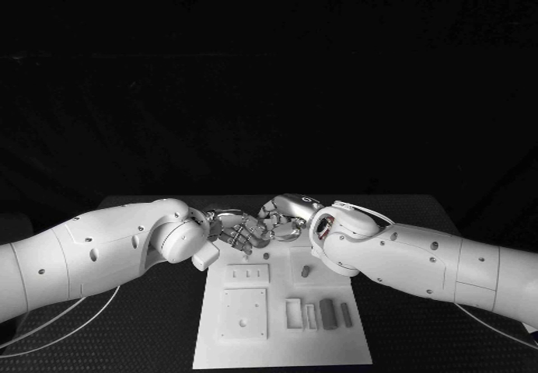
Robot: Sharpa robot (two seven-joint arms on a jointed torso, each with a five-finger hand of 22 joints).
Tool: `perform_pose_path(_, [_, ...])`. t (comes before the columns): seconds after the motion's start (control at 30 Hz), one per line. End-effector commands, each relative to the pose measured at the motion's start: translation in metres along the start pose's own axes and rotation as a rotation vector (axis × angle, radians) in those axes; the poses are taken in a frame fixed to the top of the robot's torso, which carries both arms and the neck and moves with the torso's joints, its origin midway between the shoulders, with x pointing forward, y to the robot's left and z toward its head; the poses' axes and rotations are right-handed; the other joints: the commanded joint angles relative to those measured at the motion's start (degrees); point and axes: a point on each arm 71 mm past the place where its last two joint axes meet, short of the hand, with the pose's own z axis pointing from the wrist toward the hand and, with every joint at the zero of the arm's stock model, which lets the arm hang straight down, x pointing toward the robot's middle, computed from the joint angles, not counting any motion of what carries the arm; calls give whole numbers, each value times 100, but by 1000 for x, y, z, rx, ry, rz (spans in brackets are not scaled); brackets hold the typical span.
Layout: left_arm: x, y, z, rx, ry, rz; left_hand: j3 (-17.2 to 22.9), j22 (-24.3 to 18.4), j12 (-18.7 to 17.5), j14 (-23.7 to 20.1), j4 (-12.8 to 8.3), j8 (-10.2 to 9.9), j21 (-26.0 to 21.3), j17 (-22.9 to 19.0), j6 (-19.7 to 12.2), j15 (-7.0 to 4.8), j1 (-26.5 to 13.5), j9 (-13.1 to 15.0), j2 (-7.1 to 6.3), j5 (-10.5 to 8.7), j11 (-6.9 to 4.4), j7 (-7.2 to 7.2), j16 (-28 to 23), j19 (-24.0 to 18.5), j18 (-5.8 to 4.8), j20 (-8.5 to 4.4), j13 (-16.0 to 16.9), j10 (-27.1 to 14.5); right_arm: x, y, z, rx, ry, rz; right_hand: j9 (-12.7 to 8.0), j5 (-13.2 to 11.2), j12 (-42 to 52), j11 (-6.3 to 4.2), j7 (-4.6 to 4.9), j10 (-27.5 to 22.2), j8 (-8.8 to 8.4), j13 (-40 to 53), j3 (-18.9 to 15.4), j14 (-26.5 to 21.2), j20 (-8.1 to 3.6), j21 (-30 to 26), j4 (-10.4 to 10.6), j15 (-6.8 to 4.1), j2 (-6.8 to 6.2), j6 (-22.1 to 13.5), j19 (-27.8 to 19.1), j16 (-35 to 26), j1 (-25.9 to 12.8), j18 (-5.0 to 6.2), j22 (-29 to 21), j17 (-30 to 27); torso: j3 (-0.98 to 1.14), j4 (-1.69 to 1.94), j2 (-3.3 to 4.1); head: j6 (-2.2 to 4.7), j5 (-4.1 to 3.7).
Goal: Assemble the parts on the task board
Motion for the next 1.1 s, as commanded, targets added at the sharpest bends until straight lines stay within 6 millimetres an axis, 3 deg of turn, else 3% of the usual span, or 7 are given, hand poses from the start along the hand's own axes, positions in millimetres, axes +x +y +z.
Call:
perform_pose_path(0.03, [3,-2,0,9,15,14,92,14,32,55,-52,33,-22,11,41,-10,190,-3,90,-66,-52,-47,-20,15,-86,-22,-9,21,1,0,0,0,12,-1,10,29,-22,-53,167,2,24,-7,10,-2,-33,9,15,-46,7,611,-7,-7,-26,294,33,2,-3,1,2,-13,-4])
perform_pose_path(0.27, [0,-1,0,16,-10,15,277,23,39,134,-55,91,-18,26,126,-38,450,1,268,-369,-90,-93,-13,84,-86,-33,-27,118,1,0,0,0,19,-2,12,29,-22,-54,166,3,24,-7,9,-3,-32,8,15,-47,6,611,-6,-9,-27,294,32,-2,-3,-1,1,-8,-1])
perform_pose_path(0.5, [-3,0,1,17,-34,8,315,36,40,195,-12,126,-8,40,219,-67,457,35,309,-392,-126,-126,4,131,-86,-54,-29,213,2,-3,-1,7,26,9,14,29,-26,-56,164,2,22,-8,5,-24,-30,6,15,-48,-11,610,-8,-23,-34,294,32,-46,-2,-1,2,-12,2])
perform_pose_path(0.63, [-4,1,1,16,-41,5,329,46,33,222,-11,129,-1,48,253,-81,457,59,315,-337,-140,-140,11,157,-86,-68,-28,256,1,-6,-1,17,23,25,-24,28,-53,-40,184,-23,-62,-14,-37,-46,-17,0,34,-41,-135,513,-22,-42,-133,294,34,-71,-5,-6,1,-21,-2])
perform_pose_path(0.83, [-7,3,1,13,-51,3,336,78,-11,268,-41,111,0,71,308,-101,416,129,302,-51,-158,-161,17,197,-86,-89,-27,338,-1,-11,-2,30,11,42,-153,28,-106,98,334,-116,-351,-17,-165,-94,-6,-34,85,86,-476,94,-35,-70,-413,294,16,-71,1,-3,-1,-19,1])
perform_pose_path(0.93, [-7,3,1,9,-54,5,331,99,-25,293,-63,104,4,86,339,-112,391,167,289,97,-170,-174,23,220,-86,-102,-21,380,-1,-12,-3,29,12,47,-169,28,-121,132,366,-150,-387,-17,-185,-115,-5,-48,87,118,-503,51,-42,-76,-452,294,9,-67,3,-6,0,-21,0])
perform_pose_path(1.1, [-7,3,1,9,-51,6,326,112,-30,306,-72,103,10,93,356,-117,382,183,291,125,-176,-181,27,235,-86,-109,-17,400,-1,-13,-3,33,13,47,-174,29,-125,142,375,-161,-397,-18,-188,-123,-4,-55,89,128,-504,45,-44,-78,-461,294,6,-65,2,-3,2,-26,-1])
